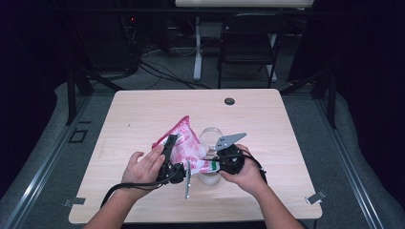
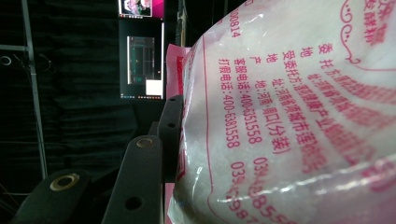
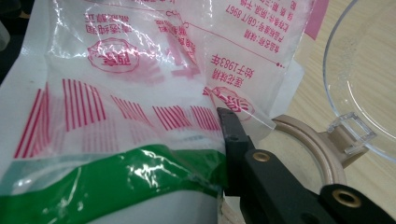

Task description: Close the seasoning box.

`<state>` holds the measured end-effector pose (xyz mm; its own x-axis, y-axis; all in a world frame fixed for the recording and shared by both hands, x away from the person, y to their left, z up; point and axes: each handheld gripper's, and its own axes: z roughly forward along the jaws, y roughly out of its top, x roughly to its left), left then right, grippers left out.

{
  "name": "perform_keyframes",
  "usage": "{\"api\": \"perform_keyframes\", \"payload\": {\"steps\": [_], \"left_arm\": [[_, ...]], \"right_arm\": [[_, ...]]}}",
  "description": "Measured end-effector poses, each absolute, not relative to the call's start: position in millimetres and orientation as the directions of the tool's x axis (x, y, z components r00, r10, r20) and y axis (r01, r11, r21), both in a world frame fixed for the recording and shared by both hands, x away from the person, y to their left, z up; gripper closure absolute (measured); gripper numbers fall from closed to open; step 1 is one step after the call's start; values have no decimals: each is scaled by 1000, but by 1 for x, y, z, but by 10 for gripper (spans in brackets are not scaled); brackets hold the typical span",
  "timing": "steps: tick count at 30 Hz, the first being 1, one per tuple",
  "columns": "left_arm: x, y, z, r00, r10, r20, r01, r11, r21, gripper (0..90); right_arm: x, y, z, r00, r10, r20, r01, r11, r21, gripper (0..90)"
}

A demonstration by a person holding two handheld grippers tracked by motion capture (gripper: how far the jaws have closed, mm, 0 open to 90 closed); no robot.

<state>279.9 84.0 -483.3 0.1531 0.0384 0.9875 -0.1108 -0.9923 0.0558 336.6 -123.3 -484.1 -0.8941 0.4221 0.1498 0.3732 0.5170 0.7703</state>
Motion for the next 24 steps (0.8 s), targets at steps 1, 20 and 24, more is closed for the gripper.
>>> {"api": "perform_keyframes", "payload": {"steps": [1,20,24], "left_arm": [[280,84,-483,154,39,987,-111,-992,56,651],[279,82,-482,143,27,989,-120,-992,45,651],[279,82,-482,138,32,990,-131,-990,50,651]], "right_arm": [[337,-123,-484,-894,422,149,373,517,771,900],[337,-124,-484,-892,426,153,377,512,772,900],[338,-124,-485,-892,425,154,378,514,770,900]]}}
